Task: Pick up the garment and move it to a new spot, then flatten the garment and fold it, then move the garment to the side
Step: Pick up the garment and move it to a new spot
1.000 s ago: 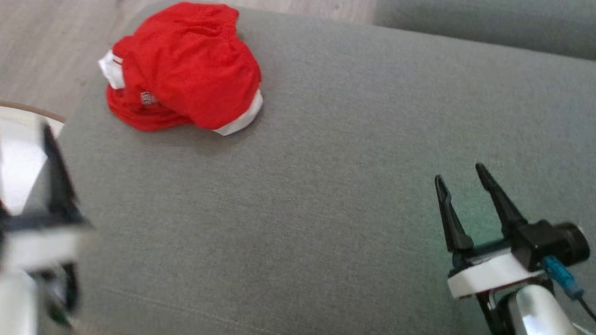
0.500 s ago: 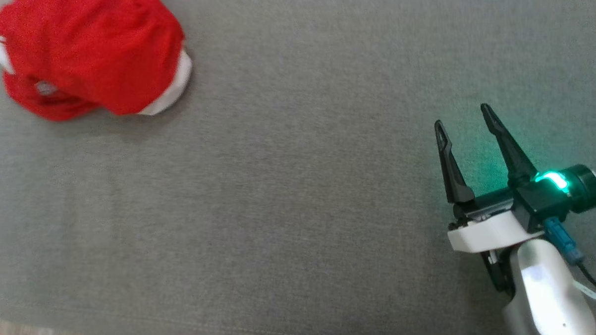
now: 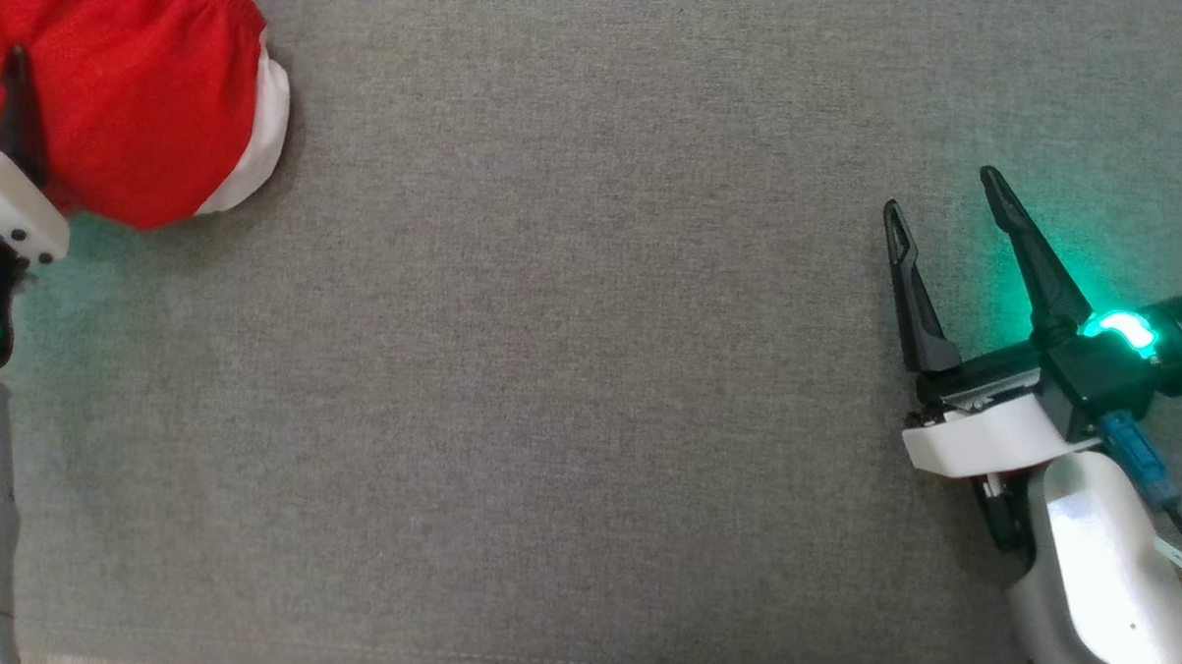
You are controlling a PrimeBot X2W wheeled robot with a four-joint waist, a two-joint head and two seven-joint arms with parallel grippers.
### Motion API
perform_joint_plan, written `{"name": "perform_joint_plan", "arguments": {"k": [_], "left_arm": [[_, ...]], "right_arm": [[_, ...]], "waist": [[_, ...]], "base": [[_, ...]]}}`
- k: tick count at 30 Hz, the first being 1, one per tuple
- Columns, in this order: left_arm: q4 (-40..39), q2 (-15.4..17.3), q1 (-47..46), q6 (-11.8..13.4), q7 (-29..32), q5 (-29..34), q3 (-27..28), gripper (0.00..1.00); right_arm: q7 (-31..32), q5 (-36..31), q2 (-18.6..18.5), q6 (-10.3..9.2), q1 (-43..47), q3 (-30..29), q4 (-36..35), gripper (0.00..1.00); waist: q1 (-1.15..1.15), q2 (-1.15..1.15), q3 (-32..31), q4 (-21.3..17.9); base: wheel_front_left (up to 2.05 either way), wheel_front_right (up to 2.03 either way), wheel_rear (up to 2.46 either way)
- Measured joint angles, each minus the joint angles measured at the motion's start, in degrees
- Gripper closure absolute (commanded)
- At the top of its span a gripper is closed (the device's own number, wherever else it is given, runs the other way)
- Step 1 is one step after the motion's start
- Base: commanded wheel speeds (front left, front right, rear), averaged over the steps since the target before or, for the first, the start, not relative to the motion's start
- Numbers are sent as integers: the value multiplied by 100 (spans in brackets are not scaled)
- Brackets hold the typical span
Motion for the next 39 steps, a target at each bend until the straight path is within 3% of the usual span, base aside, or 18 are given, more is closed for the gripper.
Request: {"name": "perform_joint_plan", "arguments": {"k": [1,2,3,4,17,30,34,39], "left_arm": [[30,5,-18,-1,29,-24,-25,56],[60,15,-27,-3,66,-51,-73,69],[77,19,-27,-26,98,-73,-113,69],[89,18,-27,-43,101,-78,-137,100],[124,240,-96,-43,-250,-158,-371,100],[-1139,450,-659,-43,-402,59,-1194,100],[-1618,293,-680,-43,-285,44,-1622,100],[-1994,-232,-681,-43,-192,-167,-2011,100]], "right_arm": [[-5,0,0,0,-3,1,0,0],[-18,0,0,0,-3,3,1,0],[-24,0,0,0,-4,4,1,0],[-24,0,-1,0,-7,7,3,0],[-24,68,-1,0,-50,18,190,0],[-24,650,0,0,47,183,466,0],[-24,823,1,0,248,189,552,0],[-24,995,2,0,342,163,569,0]], "waist": [[-1,0,5,8],[0,0,8,13],[0,0,9,16],[0,0,7,19],[0,0,-268,23],[-1,0,-1233,-95],[-2,0,-1573,-243],[-1,0,-1859,-578]], "base": [[0,0,0],[0,0,0],[0,0,0],[0,0,0],[0,0,0],[0,0,0],[0,0,0],[0,0,0]]}}
